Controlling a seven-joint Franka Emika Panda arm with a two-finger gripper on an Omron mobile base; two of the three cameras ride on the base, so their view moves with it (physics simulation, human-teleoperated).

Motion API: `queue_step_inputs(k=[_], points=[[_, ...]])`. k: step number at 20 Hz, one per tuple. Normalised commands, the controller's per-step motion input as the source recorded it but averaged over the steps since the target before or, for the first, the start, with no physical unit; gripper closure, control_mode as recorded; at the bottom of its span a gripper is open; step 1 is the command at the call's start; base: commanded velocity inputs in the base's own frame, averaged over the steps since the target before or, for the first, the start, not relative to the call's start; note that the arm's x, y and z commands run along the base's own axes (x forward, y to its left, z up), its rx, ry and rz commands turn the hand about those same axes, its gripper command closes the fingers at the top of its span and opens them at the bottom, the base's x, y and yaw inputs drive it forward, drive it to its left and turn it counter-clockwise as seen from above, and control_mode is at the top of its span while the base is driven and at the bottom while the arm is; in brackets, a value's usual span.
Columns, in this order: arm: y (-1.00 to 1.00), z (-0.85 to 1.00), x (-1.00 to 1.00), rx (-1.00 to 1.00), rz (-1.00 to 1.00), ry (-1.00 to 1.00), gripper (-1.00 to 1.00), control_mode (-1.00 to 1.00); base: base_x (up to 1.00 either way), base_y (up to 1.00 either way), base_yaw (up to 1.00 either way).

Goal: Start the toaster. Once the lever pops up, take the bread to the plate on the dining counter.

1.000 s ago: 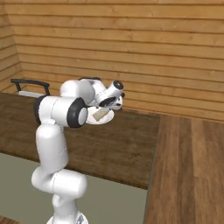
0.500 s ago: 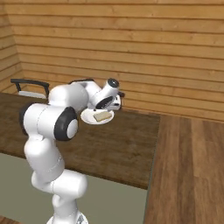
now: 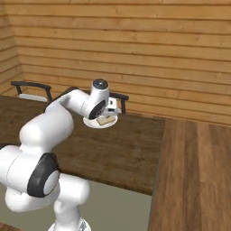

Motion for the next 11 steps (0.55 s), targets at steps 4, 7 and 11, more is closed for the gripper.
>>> queue_step_inputs(k=[4, 7, 11], points=[[0.00, 0.37, -1.00, -0.10, -0.14, -0.01, -1.00, -1.00, 0.00, 0.00, 0.00], [0.00, 0.40, -1.00, -0.11, -0.10, 0.00, -1.00, -1.00, 0.00, 0.00, 0.00], [0.00, 0.25, -1.00, -0.11, -0.09, -0.04, -1.00, -1.00, 0.00, 0.00, 0.00]])
